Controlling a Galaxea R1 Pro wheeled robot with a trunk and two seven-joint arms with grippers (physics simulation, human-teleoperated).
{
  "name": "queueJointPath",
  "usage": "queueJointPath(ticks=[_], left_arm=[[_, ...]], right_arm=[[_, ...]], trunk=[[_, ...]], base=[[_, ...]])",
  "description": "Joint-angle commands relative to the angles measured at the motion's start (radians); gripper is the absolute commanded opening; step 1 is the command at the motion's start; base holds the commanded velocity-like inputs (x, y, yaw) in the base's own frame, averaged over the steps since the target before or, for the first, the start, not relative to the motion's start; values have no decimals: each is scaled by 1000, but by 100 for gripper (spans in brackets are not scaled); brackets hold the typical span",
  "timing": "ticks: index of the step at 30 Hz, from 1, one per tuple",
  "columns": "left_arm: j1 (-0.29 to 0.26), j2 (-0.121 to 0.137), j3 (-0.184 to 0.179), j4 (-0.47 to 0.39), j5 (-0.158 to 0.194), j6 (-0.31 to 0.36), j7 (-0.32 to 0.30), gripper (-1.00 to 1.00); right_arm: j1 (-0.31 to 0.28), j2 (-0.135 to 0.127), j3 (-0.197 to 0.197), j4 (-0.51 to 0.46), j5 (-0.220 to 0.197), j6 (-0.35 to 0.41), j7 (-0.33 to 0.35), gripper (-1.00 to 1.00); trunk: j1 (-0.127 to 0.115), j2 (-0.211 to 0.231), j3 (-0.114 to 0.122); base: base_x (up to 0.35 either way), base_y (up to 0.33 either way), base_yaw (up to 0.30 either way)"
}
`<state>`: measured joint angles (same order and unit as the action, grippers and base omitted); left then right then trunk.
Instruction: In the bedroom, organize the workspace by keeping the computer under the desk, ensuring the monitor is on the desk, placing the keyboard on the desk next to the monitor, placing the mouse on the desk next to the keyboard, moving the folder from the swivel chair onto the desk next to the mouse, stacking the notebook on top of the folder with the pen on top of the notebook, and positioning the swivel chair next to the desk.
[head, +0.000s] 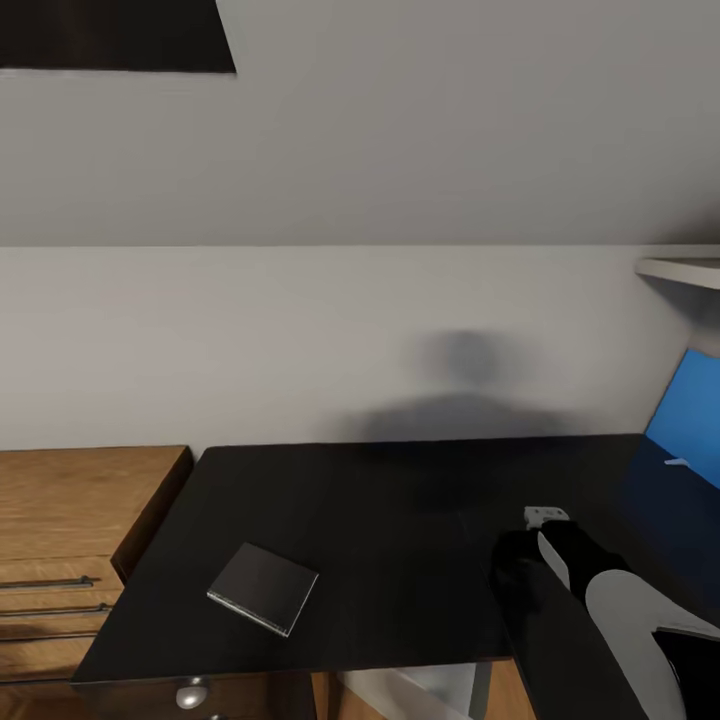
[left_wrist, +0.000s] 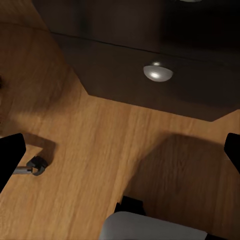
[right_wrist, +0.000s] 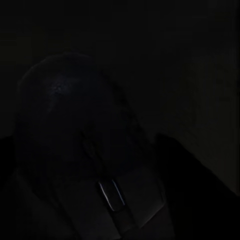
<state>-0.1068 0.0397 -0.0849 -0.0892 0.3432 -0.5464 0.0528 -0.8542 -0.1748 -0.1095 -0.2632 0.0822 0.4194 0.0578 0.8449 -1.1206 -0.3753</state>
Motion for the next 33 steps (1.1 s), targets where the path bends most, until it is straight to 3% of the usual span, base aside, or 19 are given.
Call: queueJointPath(ticks=[1, 16, 20, 33], left_arm=[[-1, 0, -9, 0, 4, -3, 6, 100], [-1, 0, -9, 0, 4, -2, 6, 100], [-1, 0, -10, 0, 2, -2, 5, 100], [-1, 0, -10, 0, 3, 0, 6, 100]], right_arm=[[0, 0, -7, -3, 8, 6, 5, -100], [0, 3, -7, -6, 8, 6, 4, -100], [0, 5, -28, -48, -25, 11, -2, -100], [0, 6, -30, -47, -28, 7, -2, -100]], trunk=[[-4, 7, 2], [-61, 112, 49], [-61, 112, 49], [-61, 112, 50]], base=[[0, 0, 0], [0, 0, 0], [0, 0, 0], [-226, 0, 0]])
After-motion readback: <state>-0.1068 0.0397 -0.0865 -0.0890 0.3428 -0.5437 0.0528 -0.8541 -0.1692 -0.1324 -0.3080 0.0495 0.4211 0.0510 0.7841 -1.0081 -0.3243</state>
